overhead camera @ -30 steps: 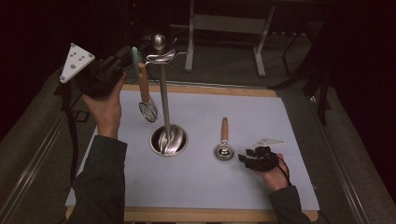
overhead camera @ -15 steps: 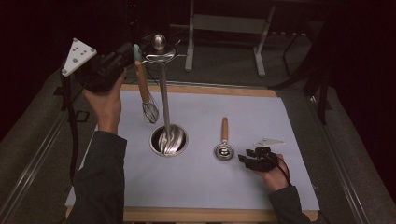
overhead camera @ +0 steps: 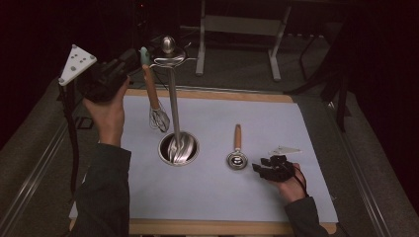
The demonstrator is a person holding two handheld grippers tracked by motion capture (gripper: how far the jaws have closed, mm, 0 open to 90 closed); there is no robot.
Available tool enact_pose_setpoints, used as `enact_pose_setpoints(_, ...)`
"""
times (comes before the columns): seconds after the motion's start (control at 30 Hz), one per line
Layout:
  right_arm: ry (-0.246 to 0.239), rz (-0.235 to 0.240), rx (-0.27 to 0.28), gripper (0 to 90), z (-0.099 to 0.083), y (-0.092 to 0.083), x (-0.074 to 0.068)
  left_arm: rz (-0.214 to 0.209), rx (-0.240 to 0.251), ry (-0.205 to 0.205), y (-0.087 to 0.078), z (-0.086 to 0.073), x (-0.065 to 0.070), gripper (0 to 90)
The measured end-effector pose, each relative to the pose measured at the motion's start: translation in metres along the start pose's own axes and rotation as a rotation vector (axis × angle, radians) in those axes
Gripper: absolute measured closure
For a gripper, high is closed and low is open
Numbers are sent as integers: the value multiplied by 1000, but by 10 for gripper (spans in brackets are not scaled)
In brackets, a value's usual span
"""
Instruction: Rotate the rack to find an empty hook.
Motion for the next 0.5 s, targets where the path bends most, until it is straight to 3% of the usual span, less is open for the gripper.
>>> enact_pose_setpoints(0.27, 5, -4, -1, 534, -1, 0, 1, 2, -30, 0, -10, -18, -4, 899)
enact_pose_setpoints(0.5, 6, -6, 5, 533, 0, -2, 2, 15, -86, 0, -16, -41, -11, 898)
Point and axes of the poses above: each handheld gripper's, and its own axes: y roughly forward along the jaws, z roughly out of its top, x roughly to its right, the point moved 4 cm from there along y, roughly forward along the jaws
